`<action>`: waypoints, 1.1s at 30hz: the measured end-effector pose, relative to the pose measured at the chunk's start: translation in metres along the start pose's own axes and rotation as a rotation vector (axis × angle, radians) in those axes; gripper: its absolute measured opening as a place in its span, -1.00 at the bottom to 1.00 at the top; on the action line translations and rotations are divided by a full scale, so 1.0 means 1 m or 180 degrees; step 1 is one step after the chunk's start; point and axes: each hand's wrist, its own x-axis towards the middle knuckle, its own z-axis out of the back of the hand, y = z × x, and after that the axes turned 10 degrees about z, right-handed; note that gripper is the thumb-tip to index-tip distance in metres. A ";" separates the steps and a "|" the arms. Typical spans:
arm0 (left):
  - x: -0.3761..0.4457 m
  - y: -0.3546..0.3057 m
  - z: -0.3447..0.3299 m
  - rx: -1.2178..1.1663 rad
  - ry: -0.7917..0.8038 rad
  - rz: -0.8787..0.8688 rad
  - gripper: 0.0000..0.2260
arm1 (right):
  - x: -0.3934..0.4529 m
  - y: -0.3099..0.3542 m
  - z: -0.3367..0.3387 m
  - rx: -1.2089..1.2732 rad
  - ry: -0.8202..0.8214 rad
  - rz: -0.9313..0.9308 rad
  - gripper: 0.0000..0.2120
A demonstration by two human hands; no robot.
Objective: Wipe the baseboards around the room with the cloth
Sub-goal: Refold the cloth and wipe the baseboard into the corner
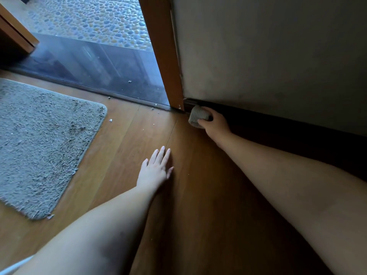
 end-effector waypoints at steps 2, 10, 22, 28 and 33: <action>0.002 -0.005 0.005 -0.0106 0.0016 0.0014 -0.41 | -0.005 -0.006 0.018 -0.0037 0.0057 -0.0047 -0.56; 0.016 -0.047 0.023 -0.0363 0.0115 -0.0237 -0.26 | -0.024 -0.013 0.067 -0.0265 -0.0118 -0.0004 -0.56; 0.024 -0.124 0.034 -0.0122 0.0613 -0.1290 -0.01 | -0.073 -0.053 0.102 -0.0680 -0.0792 -0.0035 -0.51; 0.030 -0.147 0.046 0.0177 0.0596 -0.1642 0.08 | -0.081 -0.060 0.128 -0.0840 -0.0667 -0.0025 -0.53; 0.035 -0.142 0.051 0.0354 0.0668 -0.1683 0.08 | -0.083 -0.070 0.131 -0.0979 -0.0564 0.0085 -0.53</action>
